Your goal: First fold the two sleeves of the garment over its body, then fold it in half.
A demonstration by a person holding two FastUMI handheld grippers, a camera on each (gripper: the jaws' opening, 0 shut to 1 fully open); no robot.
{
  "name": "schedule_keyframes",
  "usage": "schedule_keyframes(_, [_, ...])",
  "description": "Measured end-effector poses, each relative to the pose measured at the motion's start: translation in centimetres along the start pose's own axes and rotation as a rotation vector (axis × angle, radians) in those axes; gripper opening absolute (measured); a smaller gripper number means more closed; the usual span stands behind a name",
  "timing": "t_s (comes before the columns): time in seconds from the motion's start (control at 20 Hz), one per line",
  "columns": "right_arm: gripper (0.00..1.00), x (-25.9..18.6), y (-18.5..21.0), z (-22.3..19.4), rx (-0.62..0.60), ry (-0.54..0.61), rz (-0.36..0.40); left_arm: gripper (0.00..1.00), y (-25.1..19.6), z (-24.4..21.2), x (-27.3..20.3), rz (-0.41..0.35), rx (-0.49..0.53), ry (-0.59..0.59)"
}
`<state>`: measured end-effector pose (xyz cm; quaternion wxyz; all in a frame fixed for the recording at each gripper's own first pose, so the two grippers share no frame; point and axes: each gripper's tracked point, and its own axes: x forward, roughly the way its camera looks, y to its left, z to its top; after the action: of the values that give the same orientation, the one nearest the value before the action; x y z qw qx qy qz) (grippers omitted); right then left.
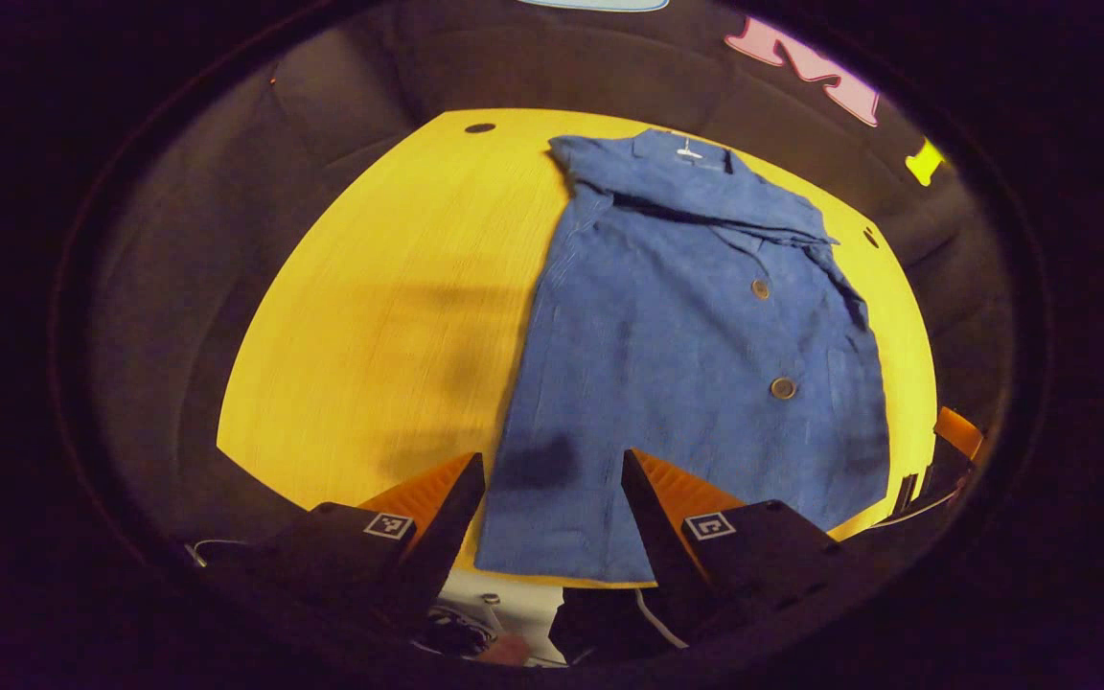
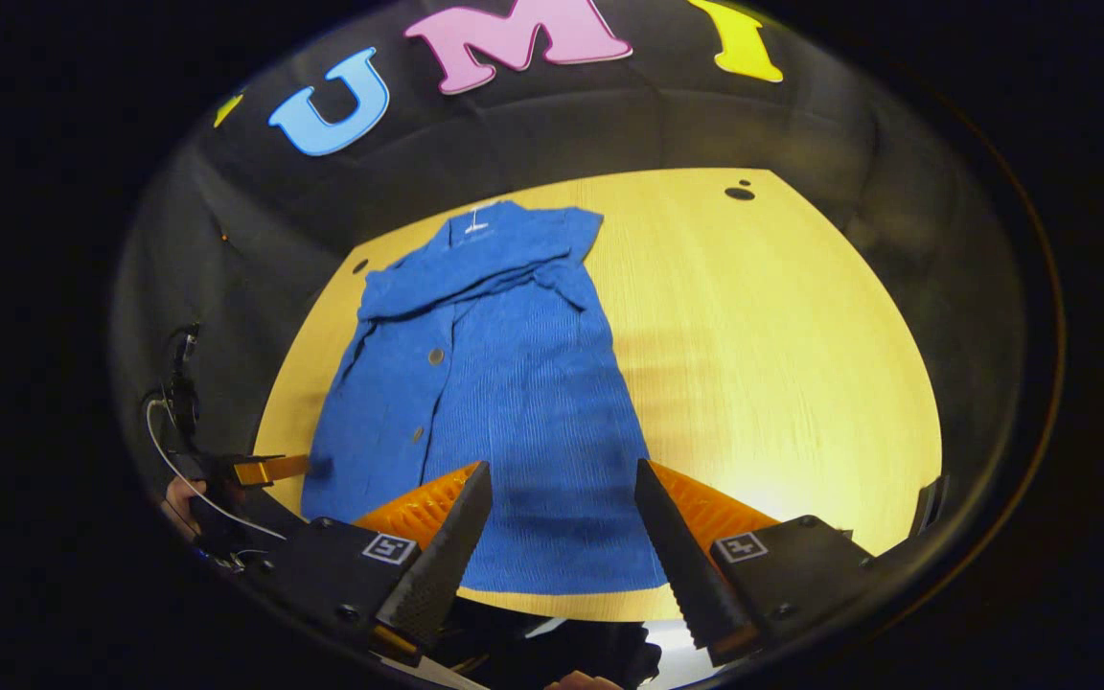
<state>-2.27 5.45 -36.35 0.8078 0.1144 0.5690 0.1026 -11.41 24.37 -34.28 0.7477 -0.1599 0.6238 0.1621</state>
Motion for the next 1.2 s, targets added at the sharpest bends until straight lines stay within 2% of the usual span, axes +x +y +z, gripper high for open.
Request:
schedule_keyframes(0.05, [0.97,0.4,-0.2,-0.7,0.001,0.03,-0.011,0.86,0.3,-0.5,0.2,0.004,-0.008,0.016])
schedule_keyframes(0.25, [0.97,1.5,-1.2,-3.3,-0.002,0.143,-0.054,0.85,1.9,-2.1,0.6,0.049,0.025,0.081])
schedule_keyframes(0.3, [0.97,1.7,-1.7,-3.9,-0.009,0.162,-0.071,0.88,2.1,-2.5,0.9,0.054,0.03,0.104])
schedule_keyframes(0.4, [0.97,1.7,-2.2,-5.0,-0.018,0.198,-0.103,0.86,2.2,-3.7,1.4,0.06,0.031,0.148])
schedule_keyframes(0.8, [0.97,3.1,-4.9,-7.2,-0.053,0.266,-0.176,0.85,2.3,-4.6,2.6,0.072,0.082,0.197])
schedule_keyframes(0.9, [0.97,3.7,-5.4,-7.8,-0.053,0.288,-0.192,0.87,2.2,-4.5,2.5,0.072,0.089,0.199])
schedule_keyframes(1.0, [0.97,4.3,-5.5,-8.3,-0.053,0.306,-0.197,0.82,1.9,-4.5,2.7,0.062,0.097,0.203])
schedule_keyframes(1.05, [0.97,4.6,-5.5,-8.4,-0.057,0.311,-0.202,0.85,1.7,-4.5,2.7,0.057,0.103,0.207])
schedule_keyframes(1.2, [0.98,5.1,-5.6,-8.9,-0.079,0.331,-0.228,0.84,0.6,-4.4,2.9,0.041,0.103,0.215])
